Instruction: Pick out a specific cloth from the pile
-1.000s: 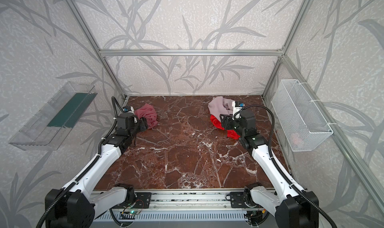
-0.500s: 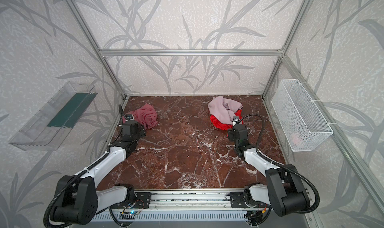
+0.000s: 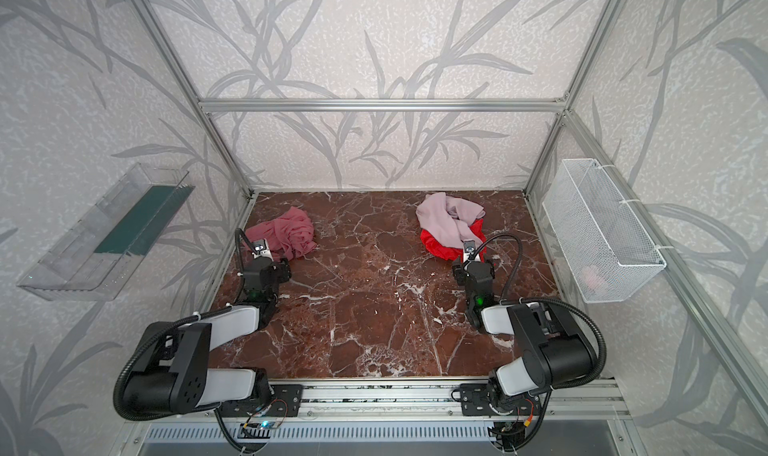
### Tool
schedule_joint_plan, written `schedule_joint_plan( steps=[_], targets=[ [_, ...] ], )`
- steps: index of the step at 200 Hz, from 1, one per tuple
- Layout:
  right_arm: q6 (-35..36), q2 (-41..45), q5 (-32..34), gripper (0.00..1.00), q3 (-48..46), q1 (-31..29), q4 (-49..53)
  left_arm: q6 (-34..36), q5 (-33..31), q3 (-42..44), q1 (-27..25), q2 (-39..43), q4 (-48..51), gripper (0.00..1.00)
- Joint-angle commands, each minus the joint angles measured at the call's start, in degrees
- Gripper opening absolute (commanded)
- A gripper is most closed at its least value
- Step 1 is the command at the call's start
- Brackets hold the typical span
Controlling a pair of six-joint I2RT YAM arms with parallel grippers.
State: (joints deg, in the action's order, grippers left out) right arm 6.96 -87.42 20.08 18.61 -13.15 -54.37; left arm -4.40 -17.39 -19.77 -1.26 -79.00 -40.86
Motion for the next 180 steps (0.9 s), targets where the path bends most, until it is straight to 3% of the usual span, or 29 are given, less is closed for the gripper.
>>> schedule_joint_plan(
  steps=[1,25,33,42,53,56,58,180],
  targets=[
    [-1.92,-0.02,0.51,0.79,1.30,1.14,-2.23,1.88,2.79,1.83,0.68,-3.86,-14.85,0.74],
    [-1.77,-5.28,-3.79,0.81,1.01,3.15,-8.66,2.11,5.00,1.72,1.08,-9.99,-19.91,0.74],
    [-2.33,-3.42,-5.67,0.82,1.53,3.40,-3.68,2.65,5.29,1.43,1.08,-11.79,-21.55,0.74],
    [-2.49,-2.57,-6.28,0.82,2.71,3.56,-0.49,1.99,5.85,0.83,1.19,-10.69,-18.29,0.75],
    [-2.43,-3.55,-6.54,0.84,2.12,3.73,-3.73,1.51,5.79,-0.52,1.37,-10.61,-15.41,0.74],
    [-2.15,-4.18,-6.58,0.97,1.78,3.74,-5.38,1.72,5.79,-0.84,1.37,-10.84,-15.40,0.75],
    [-1.94,-4.50,-6.46,1.00,1.65,3.74,-6.34,1.91,5.81,-0.98,1.48,-11.07,-15.39,0.75],
    [-1.68,-4.52,-4.26,0.99,1.12,2.94,-6.90,2.13,6.36,-1.68,1.58,-10.91,-13.82,0.76]
  ],
)
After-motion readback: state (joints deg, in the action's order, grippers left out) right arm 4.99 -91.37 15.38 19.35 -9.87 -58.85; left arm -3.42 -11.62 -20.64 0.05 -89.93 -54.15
